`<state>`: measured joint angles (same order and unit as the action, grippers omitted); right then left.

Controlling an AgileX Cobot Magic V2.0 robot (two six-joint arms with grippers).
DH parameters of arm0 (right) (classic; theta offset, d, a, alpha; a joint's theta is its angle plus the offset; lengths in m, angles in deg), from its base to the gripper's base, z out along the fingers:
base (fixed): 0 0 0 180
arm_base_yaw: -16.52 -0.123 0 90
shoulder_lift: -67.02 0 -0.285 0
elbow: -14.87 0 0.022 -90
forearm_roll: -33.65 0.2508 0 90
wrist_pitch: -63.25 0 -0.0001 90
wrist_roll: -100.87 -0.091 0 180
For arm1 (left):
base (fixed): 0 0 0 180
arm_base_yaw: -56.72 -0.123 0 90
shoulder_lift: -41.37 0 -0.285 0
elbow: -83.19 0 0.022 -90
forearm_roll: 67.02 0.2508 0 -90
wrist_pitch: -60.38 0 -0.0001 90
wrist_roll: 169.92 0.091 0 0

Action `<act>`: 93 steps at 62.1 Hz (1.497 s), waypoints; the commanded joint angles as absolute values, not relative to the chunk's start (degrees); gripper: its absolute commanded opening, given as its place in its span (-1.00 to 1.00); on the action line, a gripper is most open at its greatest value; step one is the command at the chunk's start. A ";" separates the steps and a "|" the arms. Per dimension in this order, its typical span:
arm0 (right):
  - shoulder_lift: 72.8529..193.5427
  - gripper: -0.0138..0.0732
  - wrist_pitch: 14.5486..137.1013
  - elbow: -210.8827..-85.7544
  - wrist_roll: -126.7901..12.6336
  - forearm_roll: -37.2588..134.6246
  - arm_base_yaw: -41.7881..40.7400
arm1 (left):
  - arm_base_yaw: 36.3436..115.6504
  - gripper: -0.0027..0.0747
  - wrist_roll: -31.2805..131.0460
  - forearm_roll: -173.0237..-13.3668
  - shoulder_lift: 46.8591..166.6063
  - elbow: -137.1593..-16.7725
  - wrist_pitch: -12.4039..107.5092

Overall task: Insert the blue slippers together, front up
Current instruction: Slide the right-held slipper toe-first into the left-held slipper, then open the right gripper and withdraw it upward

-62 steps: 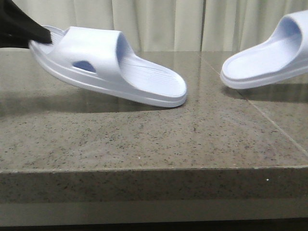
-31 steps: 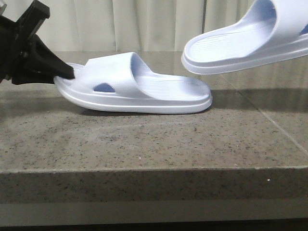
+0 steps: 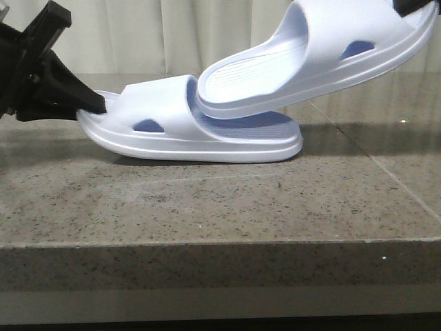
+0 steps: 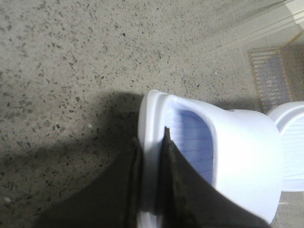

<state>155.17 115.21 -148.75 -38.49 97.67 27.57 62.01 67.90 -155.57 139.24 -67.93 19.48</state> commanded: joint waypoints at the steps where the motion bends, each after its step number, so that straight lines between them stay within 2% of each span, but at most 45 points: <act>1: 155.03 -0.82 114.23 -149.85 -38.94 101.52 26.10 | 62.44 -0.98 68.26 -158.07 137.42 -69.35 18.57; 37: 165.64 -0.81 104.89 -147.61 -39.14 106.33 5.63 | 62.44 -0.98 68.26 -158.07 137.42 -69.35 18.42; 73: 166.62 -0.79 104.02 -147.67 -39.14 106.54 4.43 | 62.44 -0.98 68.26 -158.07 137.42 -69.35 18.18; 81: 166.57 -0.59 102.95 -147.67 -39.14 104.75 4.69 | 62.44 -0.98 68.26 -158.07 137.42 -69.35 18.18; 93: 164.91 0.10 104.27 -147.67 -39.14 99.88 8.50 | 62.44 -0.98 68.26 -157.96 137.42 -69.35 18.18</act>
